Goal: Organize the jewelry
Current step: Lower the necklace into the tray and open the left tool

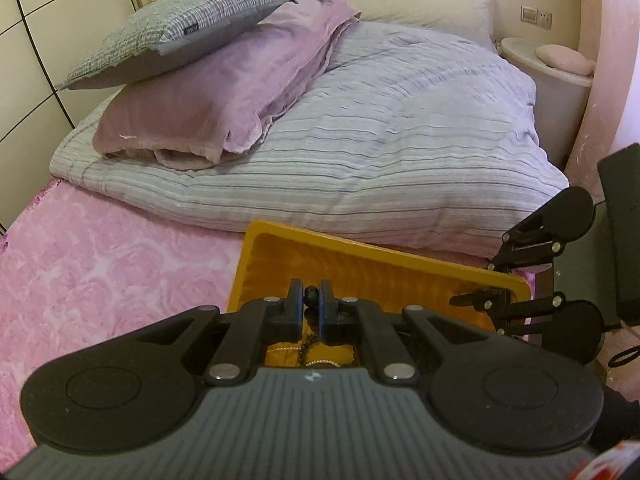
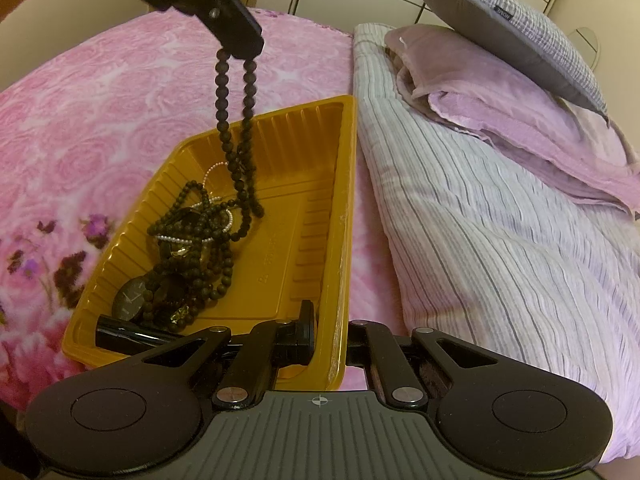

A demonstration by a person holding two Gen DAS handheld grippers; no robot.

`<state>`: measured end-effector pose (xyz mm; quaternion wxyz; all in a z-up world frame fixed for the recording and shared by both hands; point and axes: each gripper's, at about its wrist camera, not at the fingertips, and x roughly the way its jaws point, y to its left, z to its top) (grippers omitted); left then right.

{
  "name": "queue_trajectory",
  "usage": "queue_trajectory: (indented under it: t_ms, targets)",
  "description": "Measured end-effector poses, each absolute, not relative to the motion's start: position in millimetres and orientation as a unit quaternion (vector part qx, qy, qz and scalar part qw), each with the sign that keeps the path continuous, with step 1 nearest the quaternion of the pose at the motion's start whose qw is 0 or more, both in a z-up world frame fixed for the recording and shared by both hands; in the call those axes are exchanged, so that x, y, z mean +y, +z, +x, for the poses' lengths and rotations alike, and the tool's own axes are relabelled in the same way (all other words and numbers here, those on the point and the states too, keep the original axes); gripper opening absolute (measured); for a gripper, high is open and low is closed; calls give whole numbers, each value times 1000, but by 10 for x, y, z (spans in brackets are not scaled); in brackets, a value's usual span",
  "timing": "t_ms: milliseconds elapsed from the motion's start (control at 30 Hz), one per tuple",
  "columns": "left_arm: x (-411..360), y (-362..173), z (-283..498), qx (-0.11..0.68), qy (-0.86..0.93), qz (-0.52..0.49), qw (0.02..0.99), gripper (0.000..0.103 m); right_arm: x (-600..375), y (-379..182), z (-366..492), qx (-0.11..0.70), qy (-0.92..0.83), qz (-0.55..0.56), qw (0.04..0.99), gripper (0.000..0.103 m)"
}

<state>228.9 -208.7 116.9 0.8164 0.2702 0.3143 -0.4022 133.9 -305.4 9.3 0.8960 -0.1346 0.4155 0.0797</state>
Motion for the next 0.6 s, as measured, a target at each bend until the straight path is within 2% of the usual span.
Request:
queue_trajectory:
  t_ms: [600]
  targets:
    - [-2078,1065,2324,331,-397,265,814,6,-3058,94,1341,416,80,-134,896,6]
